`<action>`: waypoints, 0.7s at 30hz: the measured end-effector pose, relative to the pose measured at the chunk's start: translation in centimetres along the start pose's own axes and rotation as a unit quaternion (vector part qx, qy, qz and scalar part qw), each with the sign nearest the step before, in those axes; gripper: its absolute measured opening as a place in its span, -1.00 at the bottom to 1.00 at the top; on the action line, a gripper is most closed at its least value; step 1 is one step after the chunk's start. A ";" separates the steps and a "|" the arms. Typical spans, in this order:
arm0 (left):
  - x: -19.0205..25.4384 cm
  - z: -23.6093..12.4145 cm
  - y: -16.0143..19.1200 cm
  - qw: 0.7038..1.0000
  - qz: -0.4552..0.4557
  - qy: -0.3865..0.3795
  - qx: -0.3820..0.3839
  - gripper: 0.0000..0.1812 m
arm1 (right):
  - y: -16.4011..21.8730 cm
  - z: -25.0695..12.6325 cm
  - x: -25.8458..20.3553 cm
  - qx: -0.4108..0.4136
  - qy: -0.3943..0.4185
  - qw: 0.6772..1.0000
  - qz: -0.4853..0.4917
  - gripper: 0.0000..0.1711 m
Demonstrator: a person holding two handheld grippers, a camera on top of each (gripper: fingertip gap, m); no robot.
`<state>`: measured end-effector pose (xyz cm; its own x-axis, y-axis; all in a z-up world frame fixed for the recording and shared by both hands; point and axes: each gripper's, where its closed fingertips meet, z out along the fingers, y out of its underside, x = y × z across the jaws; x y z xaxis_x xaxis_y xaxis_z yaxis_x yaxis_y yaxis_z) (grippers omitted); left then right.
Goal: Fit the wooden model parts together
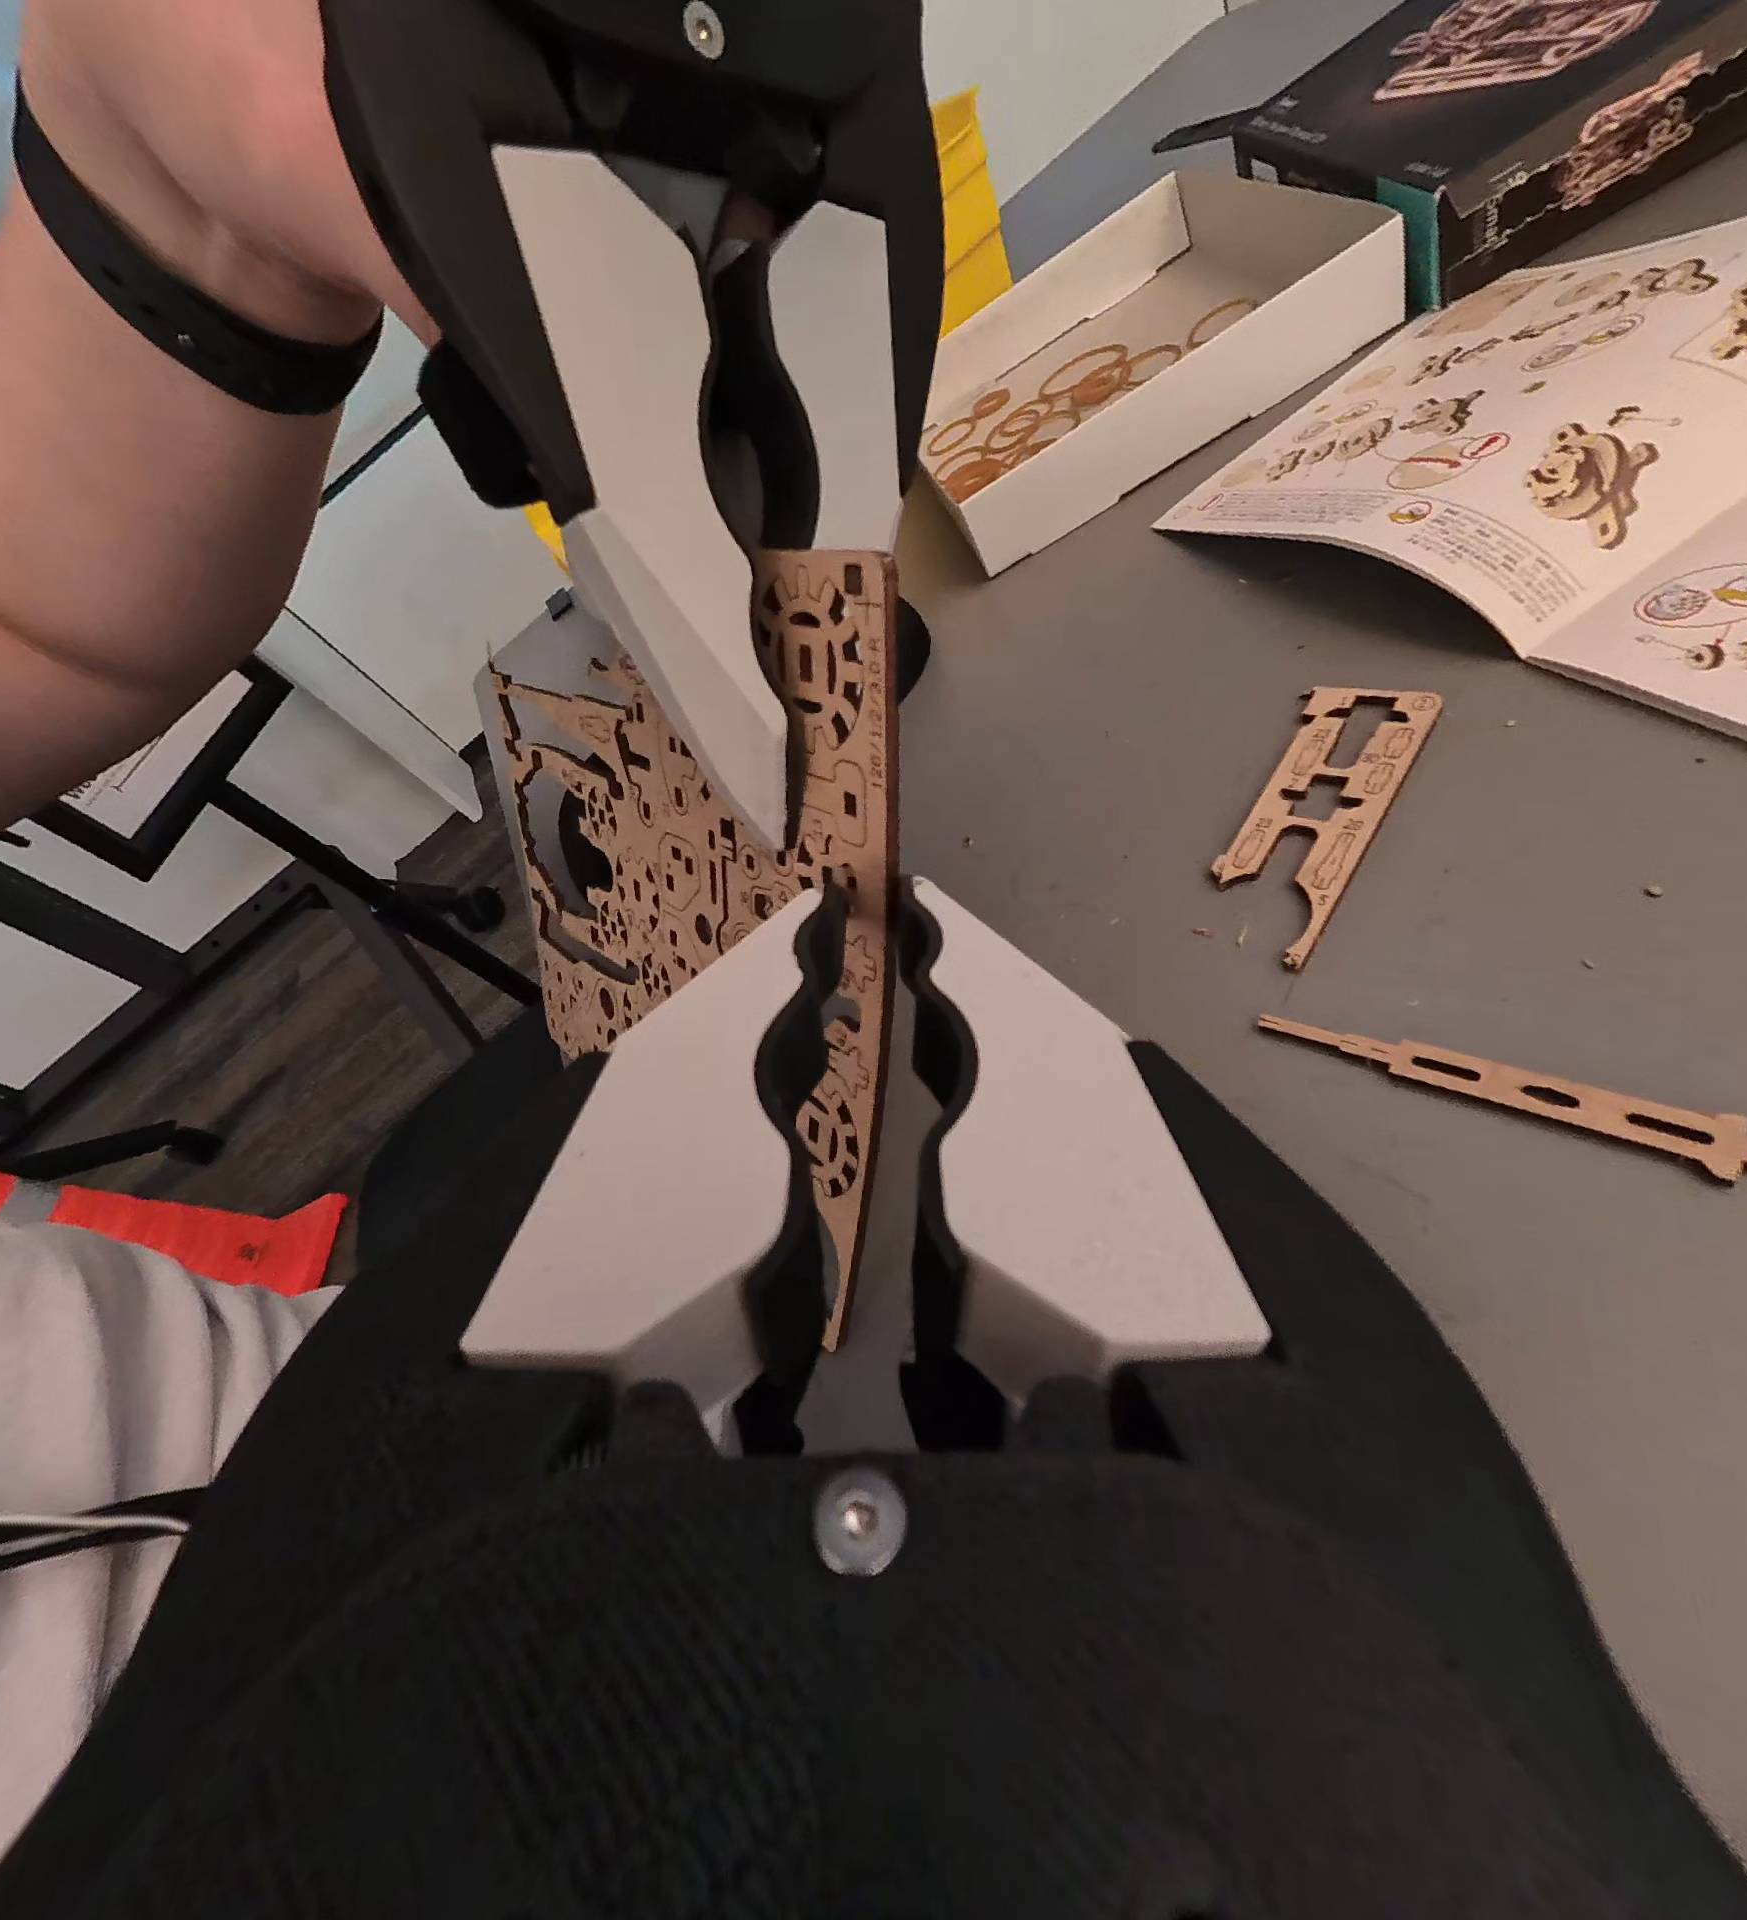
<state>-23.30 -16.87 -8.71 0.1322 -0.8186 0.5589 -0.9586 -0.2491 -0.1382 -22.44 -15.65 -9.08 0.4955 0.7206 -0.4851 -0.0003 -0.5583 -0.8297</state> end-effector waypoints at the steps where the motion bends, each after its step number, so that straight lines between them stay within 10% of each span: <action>1: -0.1 0.0 0.0 1.000 0.000 -0.002 0.000 -0.99 | 0.0 0.0 0.0 -0.001 0.003 1.000 0.003 -0.90; 10: 0.5 -0.1 0.0 1.000 0.002 0.015 -0.001 -0.99 | -2.0 -1.4 -0.8 0.077 -0.131 0.982 0.114 -0.85; 21: 0.4 0.1 0.0 1.000 -0.001 0.020 -0.006 -0.98 | -0.1 0.0 -0.9 0.009 -0.107 0.992 0.061 -0.90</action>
<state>-23.21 -17.26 -8.60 0.1244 -0.7972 0.5907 -0.9611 -0.2447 -0.1278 -22.83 -16.23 -8.57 0.2947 0.7202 -0.6281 -0.0658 -0.6404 -0.7652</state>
